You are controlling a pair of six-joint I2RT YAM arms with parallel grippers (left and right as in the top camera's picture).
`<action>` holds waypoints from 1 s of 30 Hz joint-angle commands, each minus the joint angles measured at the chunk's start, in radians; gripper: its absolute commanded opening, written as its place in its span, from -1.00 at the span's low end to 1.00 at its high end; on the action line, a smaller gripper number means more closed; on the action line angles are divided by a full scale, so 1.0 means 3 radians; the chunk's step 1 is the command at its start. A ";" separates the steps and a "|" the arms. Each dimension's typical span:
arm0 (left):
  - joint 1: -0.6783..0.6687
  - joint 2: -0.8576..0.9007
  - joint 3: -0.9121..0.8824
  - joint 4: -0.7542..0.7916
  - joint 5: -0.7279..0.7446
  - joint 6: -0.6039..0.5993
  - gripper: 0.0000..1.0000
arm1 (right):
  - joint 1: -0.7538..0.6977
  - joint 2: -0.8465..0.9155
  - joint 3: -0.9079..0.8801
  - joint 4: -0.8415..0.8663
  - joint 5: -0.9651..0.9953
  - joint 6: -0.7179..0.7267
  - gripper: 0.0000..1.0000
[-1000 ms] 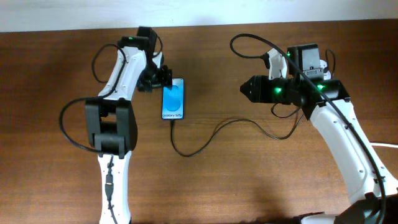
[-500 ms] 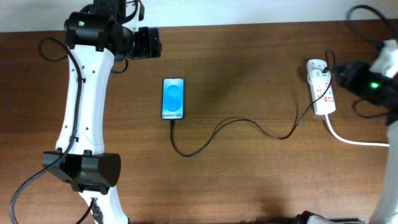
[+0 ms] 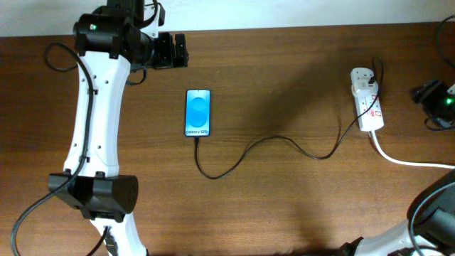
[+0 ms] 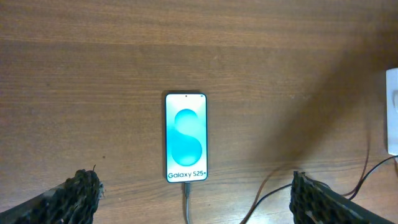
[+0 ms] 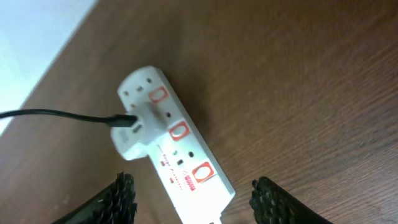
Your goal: Plug charger to phone and switch on socket
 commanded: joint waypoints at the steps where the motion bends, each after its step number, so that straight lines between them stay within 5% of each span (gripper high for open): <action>1: 0.0000 -0.0064 0.0029 0.0006 0.0033 0.0017 0.99 | -0.0003 0.0206 0.0060 0.0118 0.0051 -0.0037 0.61; 30: 0.0000 -0.0064 0.0029 0.0018 0.0034 0.0017 0.99 | 0.0587 0.0983 0.0057 0.0843 0.0662 -0.0277 0.61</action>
